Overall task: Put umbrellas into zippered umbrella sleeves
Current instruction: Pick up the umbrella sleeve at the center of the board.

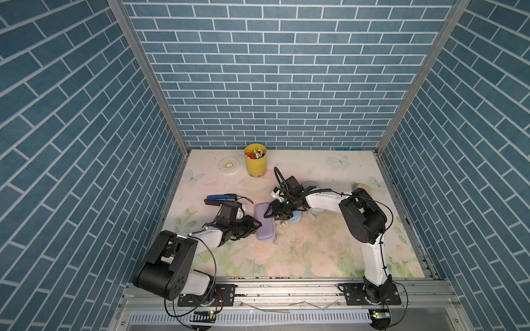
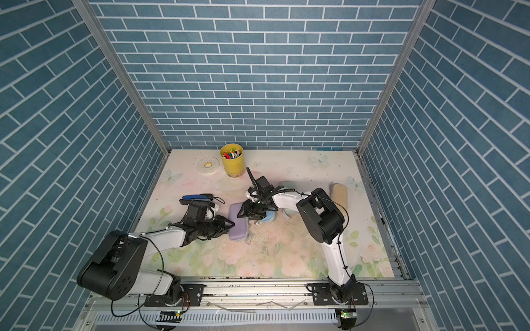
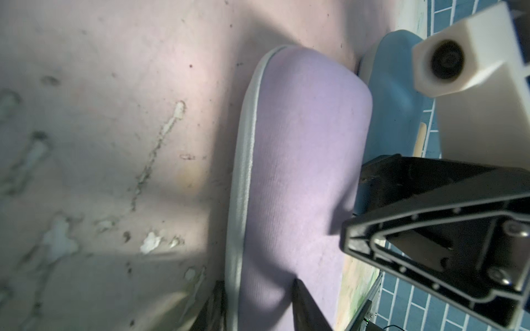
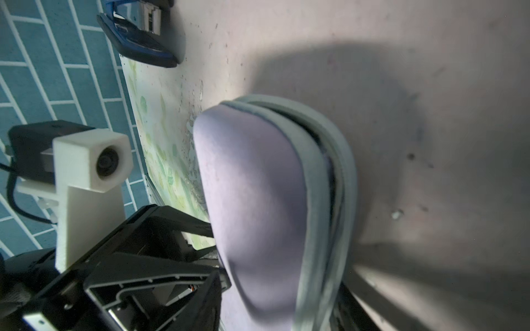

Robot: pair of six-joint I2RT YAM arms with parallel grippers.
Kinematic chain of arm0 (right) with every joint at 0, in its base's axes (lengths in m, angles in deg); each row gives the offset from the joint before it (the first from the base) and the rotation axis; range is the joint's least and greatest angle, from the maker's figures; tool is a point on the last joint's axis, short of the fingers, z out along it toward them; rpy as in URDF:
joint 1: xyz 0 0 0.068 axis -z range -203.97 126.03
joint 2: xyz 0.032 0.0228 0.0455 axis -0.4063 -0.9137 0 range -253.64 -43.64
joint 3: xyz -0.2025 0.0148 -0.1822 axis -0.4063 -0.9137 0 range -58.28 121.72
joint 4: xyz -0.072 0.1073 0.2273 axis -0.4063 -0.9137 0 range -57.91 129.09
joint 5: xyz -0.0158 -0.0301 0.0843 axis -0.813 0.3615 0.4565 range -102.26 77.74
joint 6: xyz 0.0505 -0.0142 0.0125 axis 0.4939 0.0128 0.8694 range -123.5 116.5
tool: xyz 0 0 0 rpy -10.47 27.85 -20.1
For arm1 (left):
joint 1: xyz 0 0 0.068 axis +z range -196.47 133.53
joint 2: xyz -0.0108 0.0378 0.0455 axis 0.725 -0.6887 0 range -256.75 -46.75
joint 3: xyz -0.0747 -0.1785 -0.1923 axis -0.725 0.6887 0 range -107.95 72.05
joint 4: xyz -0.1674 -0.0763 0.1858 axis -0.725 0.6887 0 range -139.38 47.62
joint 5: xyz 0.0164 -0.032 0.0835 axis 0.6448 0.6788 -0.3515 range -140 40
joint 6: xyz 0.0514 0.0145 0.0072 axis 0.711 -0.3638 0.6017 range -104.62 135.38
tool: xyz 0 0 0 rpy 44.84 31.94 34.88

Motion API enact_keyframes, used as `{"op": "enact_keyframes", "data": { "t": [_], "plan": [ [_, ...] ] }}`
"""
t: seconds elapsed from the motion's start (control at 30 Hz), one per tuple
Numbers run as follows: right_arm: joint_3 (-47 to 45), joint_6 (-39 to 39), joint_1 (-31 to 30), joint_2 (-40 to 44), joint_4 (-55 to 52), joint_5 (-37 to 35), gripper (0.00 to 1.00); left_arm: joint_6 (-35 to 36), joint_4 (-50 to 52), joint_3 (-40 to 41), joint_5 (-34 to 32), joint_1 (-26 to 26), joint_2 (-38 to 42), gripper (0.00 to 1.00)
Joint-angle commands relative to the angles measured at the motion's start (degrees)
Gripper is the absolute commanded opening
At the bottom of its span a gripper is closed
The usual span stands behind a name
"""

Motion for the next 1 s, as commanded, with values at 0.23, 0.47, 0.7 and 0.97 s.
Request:
{"op": "enact_keyframes", "data": {
  "t": [0.23, 0.47, 0.7, 0.97],
  "plan": [
    [-4.91, 6.96, -0.5, 0.51, 17.83, 2.57, 0.14, -2.2, 0.56, 1.56, -0.9, 1.24, 0.7, 0.42],
    [-8.54, 11.55, 2.71, 8.07, 23.53, 3.82, 0.08, -4.81, 3.69, 1.17, 3.43, 7.16, 15.72, 0.79],
    [-11.6, 16.55, 5.52, 13.38, 28.63, 6.66, 0.06, -8.04, -1.51, 1.91, 6.58, 7.05, 17.63, 0.96],
    [-12.17, 22.03, 5.43, 17.1, 33.67, 7.13, 0.06, -9.21, -8.33, -2.46, 6.41, -1.74, 13.43, 0.95]
  ]
}}
